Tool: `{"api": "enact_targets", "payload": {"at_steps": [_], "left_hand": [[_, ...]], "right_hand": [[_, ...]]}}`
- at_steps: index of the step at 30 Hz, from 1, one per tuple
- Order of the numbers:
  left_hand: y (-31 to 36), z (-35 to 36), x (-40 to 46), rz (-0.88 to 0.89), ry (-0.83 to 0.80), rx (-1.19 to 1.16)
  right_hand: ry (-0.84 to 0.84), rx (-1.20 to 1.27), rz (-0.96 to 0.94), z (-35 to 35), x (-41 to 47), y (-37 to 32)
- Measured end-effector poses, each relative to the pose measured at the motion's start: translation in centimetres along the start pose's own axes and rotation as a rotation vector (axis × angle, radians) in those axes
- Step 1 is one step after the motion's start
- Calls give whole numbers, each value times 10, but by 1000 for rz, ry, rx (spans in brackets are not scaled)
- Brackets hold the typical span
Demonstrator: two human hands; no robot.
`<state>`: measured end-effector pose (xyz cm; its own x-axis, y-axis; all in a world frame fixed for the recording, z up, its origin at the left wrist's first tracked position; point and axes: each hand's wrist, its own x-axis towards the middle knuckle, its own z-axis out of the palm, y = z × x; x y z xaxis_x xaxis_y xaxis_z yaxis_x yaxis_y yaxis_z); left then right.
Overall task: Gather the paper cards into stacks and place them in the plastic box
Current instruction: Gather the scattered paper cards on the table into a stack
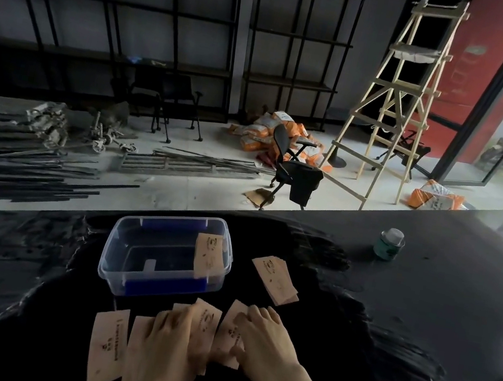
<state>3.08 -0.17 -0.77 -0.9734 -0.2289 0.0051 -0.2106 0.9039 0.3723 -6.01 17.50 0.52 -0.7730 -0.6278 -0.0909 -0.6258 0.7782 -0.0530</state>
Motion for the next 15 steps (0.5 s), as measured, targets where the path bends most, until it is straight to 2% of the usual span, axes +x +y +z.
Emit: {"api": "enact_targets", "payload": {"at_steps": [2,5,7,12,15], "left_hand": [[-1,-6,7,2,28,-34],[-2,-8,14,-1,-14,-140],[-9,-7,16,-47,-43,-246],[-10,-10,18,-98,-23,-290],[-12,-5,20,-136,-10,-292]], "right_hand": [[-49,49,-31,0,5,5],[-216,57,-101,-2,14,15],[-269,85,-125,-3,20,20],[-172,51,-132,1,18,27],[-264,20,-187,-3,19,30]]}}
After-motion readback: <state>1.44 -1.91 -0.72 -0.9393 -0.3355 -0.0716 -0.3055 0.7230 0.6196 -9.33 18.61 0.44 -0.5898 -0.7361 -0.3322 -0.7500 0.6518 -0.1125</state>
